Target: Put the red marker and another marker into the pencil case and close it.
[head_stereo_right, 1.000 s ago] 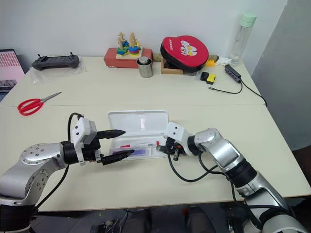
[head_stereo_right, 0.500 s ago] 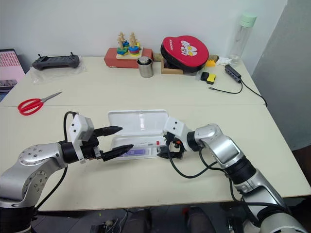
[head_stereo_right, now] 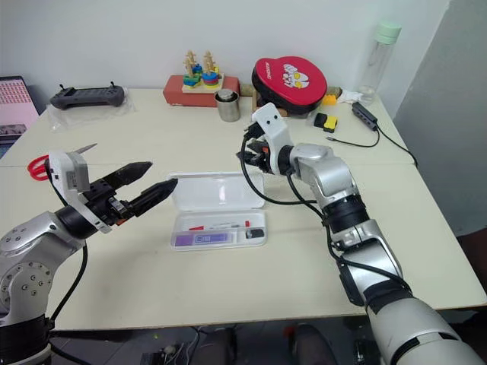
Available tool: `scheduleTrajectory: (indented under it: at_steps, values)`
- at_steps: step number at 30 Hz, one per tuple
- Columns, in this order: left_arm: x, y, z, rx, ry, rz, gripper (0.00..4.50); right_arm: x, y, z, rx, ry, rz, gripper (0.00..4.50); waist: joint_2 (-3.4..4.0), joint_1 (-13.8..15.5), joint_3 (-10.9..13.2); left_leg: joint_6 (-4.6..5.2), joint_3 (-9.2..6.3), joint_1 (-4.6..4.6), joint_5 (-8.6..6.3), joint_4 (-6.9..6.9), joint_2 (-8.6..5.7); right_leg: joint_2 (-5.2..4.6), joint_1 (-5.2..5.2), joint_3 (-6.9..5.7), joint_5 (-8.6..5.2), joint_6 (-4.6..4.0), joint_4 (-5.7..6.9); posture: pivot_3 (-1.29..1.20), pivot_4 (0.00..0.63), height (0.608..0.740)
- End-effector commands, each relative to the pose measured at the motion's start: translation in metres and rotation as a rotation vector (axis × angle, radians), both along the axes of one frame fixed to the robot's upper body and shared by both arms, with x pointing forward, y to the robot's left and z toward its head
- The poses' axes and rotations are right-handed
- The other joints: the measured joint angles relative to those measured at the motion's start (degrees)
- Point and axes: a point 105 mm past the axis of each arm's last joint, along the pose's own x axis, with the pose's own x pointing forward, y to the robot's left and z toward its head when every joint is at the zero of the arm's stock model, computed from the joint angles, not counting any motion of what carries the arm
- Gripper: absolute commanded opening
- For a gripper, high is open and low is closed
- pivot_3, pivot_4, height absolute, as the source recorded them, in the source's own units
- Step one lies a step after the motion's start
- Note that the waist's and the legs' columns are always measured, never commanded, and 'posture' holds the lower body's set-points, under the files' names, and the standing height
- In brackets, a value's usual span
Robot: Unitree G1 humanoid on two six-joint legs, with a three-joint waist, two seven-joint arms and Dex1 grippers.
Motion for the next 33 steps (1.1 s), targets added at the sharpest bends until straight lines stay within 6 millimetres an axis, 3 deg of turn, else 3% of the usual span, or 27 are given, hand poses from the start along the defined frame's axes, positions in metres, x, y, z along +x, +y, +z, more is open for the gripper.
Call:
scheduleTrajectory:
  at_steps: [1, 3, 10, 15, 19, 23, 27, 30, 33]
  values:
    - [-0.009, 0.004, 0.011, 0.013, -0.042, 0.018, 4.5, 0.003, 0.007, 0.002, -0.017, -0.029, 0.016, 0.39, 0.0, -0.1, 0.0, 0.0, 0.0, 0.0, 0.0, -0.05, 0.0, 0.0, 0.0, -0.01, 0.0, -0.02, -0.01, 0.0, 0.15, 0.74]
    - [-0.014, 0.006, 0.013, 0.008, -0.039, 0.009, 4.5, -0.007, 0.015, -0.001, -0.033, -0.014, 0.094, 0.05, 0.01, -0.13, 0.01, -0.01, -0.01, -0.01, 0.0, -0.16, 0.01, 0.0, -0.07, -0.03, -0.02, -0.06, 0.01, 0.0, 0.15, 0.74]
    - [-0.024, 0.003, 0.008, 0.076, 0.013, -0.045, 4.5, -0.032, 0.023, -0.013, -0.102, -0.007, 0.247, 0.05, 0.02, -0.12, 0.02, -0.01, -0.03, -0.01, -0.01, -0.19, 0.01, 0.0, -0.08, -0.05, -0.05, -0.07, 0.02, 0.0, 0.15, 0.74]
    - [-0.029, 0.002, 0.005, 0.121, 0.05, -0.091, 4.5, -0.07, 0.031, -0.027, -0.136, -0.002, 0.45, 0.05, 0.02, -0.07, 0.02, -0.01, -0.03, 0.01, 0.0, -0.18, 0.02, 0.0, -0.07, -0.07, -0.08, -0.03, 0.02, 0.0, 0.15, 0.74]
    - [-0.034, 0.004, -0.004, 0.148, 0.095, -0.116, 4.5, -0.09, 0.03, -0.056, -0.191, 0.049, 0.498, 0.05, 0.04, -0.15, 0.03, -0.01, -0.02, 0.02, -0.01, -0.19, 0.02, 0.0, -0.07, -0.05, -0.11, -0.03, 0.02, 0.0, 0.15, 0.74]
    - [-0.036, -0.001, -0.009, 0.149, 0.12, -0.153, 4.5, -0.098, 0.023, -0.1, -0.311, 0.108, 0.484, 0.05, 0.01, -0.16, 0.01, -0.01, -0.03, 0.05, 0.0, -0.18, 0.04, 0.01, -0.07, -0.06, -0.15, 0.02, 0.02, 0.0, 0.15, 0.74]
    - [-0.034, -0.005, -0.011, 0.132, 0.133, -0.161, 4.5, -0.1, 0.016, -0.12, -0.362, 0.128, 0.462, 0.05, -0.05, -0.15, -0.04, -0.01, 0.02, 0.21, 0.0, -0.17, 0.04, 0.0, 0.04, -0.01, -0.21, 0.14, 0.03, 0.0, 0.15, 0.74]
    - [-0.029, -0.005, -0.011, 0.125, 0.132, -0.143, 4.5, -0.099, 0.015, -0.118, -0.324, 0.126, 0.449, 0.05, -0.07, -0.15, -0.05, -0.02, 0.03, 0.32, 0.0, -0.17, 0.04, 0.0, 0.11, 0.0, -0.22, 0.15, 0.04, 0.0, 0.15, 0.74]
    - [-0.016, 0.001, -0.014, 0.103, 0.141, -0.07, 4.5, -0.099, 0.014, -0.09, -0.149, 0.125, 0.434, 0.05, -0.08, 0.13, -0.05, -0.02, 0.04, 0.4, 0.0, -0.17, 0.04, 0.0, 0.16, 0.01, -0.22, 0.17, 0.04, 0.0, 0.15, 0.74]
